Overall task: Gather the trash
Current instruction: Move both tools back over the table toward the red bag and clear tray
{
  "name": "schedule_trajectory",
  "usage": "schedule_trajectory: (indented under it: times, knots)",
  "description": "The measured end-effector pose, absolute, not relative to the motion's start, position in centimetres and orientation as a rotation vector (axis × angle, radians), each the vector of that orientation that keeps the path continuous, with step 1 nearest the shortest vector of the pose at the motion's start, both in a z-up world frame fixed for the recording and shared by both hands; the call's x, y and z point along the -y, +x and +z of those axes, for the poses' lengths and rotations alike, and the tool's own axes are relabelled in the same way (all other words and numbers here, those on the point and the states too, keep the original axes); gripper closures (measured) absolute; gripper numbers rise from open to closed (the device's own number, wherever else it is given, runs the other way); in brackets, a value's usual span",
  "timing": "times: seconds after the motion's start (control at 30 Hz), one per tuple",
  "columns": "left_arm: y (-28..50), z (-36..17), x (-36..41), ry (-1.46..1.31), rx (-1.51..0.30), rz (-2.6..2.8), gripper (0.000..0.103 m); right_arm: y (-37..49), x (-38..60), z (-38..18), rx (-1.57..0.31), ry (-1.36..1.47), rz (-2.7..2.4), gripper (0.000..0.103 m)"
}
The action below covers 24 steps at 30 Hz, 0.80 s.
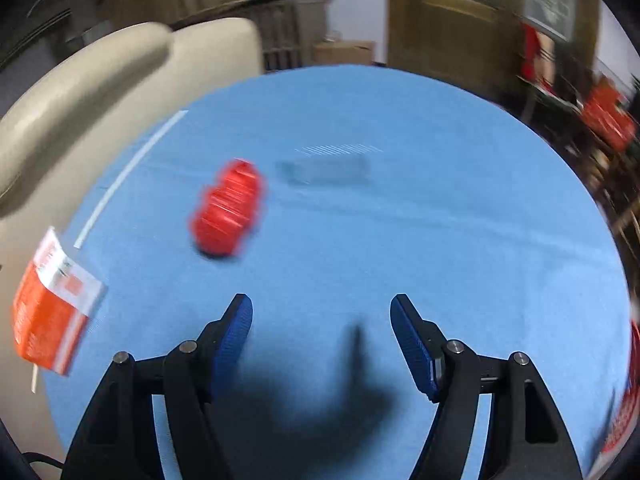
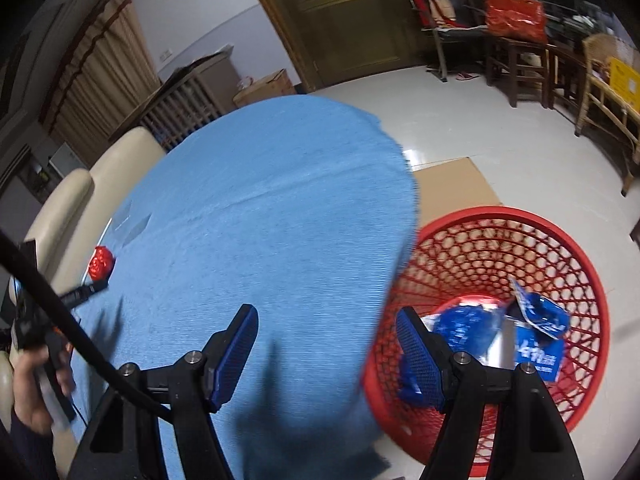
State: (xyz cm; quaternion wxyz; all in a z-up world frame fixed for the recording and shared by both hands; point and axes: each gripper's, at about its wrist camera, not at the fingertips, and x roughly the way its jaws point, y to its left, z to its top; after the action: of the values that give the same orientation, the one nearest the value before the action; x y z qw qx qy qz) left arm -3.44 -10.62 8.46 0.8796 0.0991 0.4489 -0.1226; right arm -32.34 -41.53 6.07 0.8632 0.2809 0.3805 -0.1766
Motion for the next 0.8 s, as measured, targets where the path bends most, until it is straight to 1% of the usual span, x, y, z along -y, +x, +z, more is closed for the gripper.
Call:
schedule_trajectory:
  times: [0.2, 0.43, 0.47, 0.53, 0.57, 0.63, 0.67, 0.8]
  knots:
    - [2.6, 8.0, 6.5, 0.125, -0.933, -0.171, 0.029, -28.9, 39.5, 6.7, -0.824, 0.537, -0.350, 0.028]
    - [6.2, 4.9, 5.8, 0.103, -0.993, -0.189, 0.029, -22.2, 35.9, 8.2, -0.822, 0.458, -0.265, 0.028]
    - [6.7, 4.5, 5.8, 0.106, -0.997, -0.199, 0.042, -20.9, 35.2, 8.3, -0.820, 0.444, -0.251, 0.028]
    - [6.6, 4.6, 5.8, 0.135, -0.967, -0.197, 0.061, -18.4, 33.9, 8.5, -0.818, 0.432, -0.227, 0.028]
    - [6.7, 4.8, 5.5, 0.117, -0.968, -0.211, 0.062, -16.8, 33.1, 8.8, -0.812, 0.429, -0.205, 0.027]
    - [6.7, 4.8, 4.9, 0.105, -0.965, -0.220, 0.062, -14.0, 31.6, 8.8, -0.811, 0.428, -0.166, 0.021]
    - [6.4, 4.8, 4.5, 0.105, -0.960, -0.217, 0.063, -12.3, 30.8, 8.8, -0.811, 0.430, -0.139, 0.020]
    - [5.1, 4.7, 3.2, 0.103, -0.949, -0.214, 0.063, -6.0, 26.9, 8.8, -0.803, 0.395, -0.055, 0.019]
